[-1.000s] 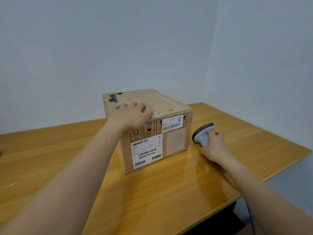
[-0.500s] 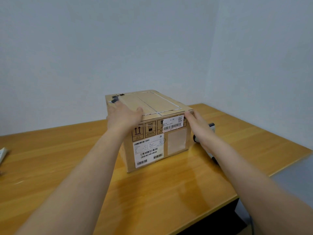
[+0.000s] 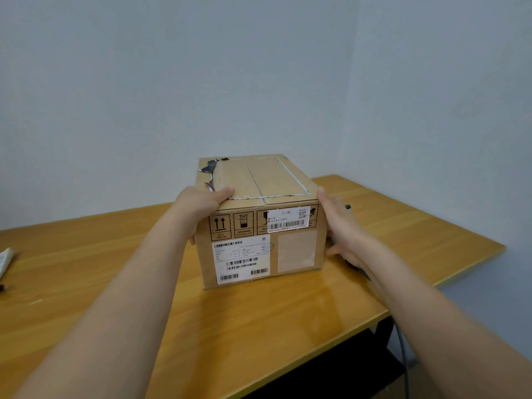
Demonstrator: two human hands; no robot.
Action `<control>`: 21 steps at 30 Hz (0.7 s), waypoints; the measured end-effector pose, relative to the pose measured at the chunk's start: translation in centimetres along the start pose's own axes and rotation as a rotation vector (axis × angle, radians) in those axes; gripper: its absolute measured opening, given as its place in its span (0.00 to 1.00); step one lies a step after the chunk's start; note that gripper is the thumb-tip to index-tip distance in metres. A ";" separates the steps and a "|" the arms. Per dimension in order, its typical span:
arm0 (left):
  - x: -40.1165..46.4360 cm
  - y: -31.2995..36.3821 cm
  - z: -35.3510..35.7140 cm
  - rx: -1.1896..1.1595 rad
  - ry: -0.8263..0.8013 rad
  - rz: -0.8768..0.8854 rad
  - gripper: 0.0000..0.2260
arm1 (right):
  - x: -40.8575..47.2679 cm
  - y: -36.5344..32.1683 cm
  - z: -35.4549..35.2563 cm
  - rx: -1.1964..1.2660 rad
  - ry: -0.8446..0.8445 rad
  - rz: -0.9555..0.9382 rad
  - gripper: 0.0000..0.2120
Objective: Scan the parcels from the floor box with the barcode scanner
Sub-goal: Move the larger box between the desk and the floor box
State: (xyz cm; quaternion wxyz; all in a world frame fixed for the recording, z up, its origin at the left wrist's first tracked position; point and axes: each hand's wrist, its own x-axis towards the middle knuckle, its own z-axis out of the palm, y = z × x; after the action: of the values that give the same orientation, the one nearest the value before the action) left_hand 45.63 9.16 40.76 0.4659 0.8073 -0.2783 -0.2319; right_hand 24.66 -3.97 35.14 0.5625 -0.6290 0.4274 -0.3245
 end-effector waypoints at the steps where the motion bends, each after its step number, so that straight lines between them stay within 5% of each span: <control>1: -0.4 -0.1 -0.2 -0.005 -0.003 0.007 0.29 | -0.3 0.1 0.0 0.030 -0.024 0.029 0.34; 7: -3.0 -1.1 -1.1 -0.058 0.008 0.031 0.29 | -2.7 0.2 0.2 0.081 -0.146 0.118 0.38; 12: -5.2 -2.4 -1.1 -0.099 0.058 0.121 0.34 | -5.3 0.2 -0.8 0.104 -0.172 0.113 0.21; 16: -6.9 -4.0 -1.4 -0.145 0.062 0.236 0.32 | -7.9 -0.2 -1.1 0.117 -0.213 0.059 0.18; 21: -8.8 -5.5 -2.1 -0.199 0.050 0.317 0.31 | -10.6 -0.5 -0.9 0.099 -0.211 -0.025 0.30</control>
State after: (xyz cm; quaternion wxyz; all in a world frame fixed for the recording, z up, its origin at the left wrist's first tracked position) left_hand 41.80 18.59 37.91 0.5808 0.7087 -0.3663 -0.1620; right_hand 19.42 5.25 36.54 0.6305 -0.6364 0.3415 -0.2843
